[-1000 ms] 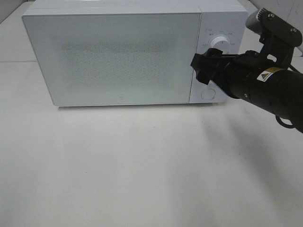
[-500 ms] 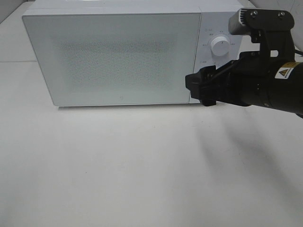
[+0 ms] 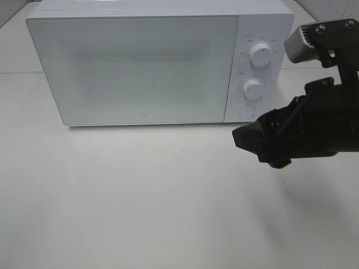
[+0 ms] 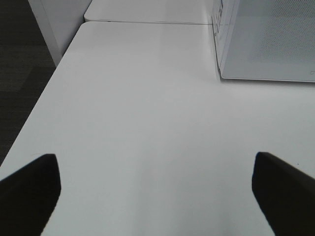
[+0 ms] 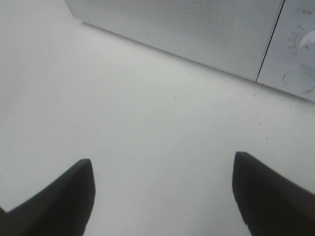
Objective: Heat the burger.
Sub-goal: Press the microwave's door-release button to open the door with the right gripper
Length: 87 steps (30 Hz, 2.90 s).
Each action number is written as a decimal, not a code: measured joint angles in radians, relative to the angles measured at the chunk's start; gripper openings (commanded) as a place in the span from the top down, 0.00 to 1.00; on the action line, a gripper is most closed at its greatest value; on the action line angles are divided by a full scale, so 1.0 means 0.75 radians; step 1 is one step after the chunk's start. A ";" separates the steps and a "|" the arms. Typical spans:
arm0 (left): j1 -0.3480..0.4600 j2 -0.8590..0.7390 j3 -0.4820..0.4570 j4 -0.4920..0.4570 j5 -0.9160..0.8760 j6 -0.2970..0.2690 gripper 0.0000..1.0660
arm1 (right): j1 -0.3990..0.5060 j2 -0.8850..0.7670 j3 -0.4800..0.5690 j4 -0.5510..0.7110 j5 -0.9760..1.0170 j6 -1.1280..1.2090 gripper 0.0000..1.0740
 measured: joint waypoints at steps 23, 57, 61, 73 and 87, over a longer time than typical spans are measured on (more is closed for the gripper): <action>0.000 0.000 0.000 0.000 0.000 0.000 0.08 | -0.136 -0.584 0.000 -0.476 0.604 0.487 0.31; 0.000 0.000 0.000 0.000 0.000 0.000 0.08 | -0.680 -1.461 0.068 -0.417 1.053 0.421 0.32; 0.000 0.000 0.000 0.000 0.000 0.000 0.08 | -0.680 -1.461 0.068 -0.417 1.064 0.421 0.32; 0.000 0.000 0.000 0.000 0.000 0.000 0.08 | -0.680 -1.461 0.068 -0.417 1.064 0.421 0.32; 0.000 0.000 0.000 0.000 0.000 0.000 0.08 | -0.680 -1.373 0.031 -0.417 0.641 0.404 0.32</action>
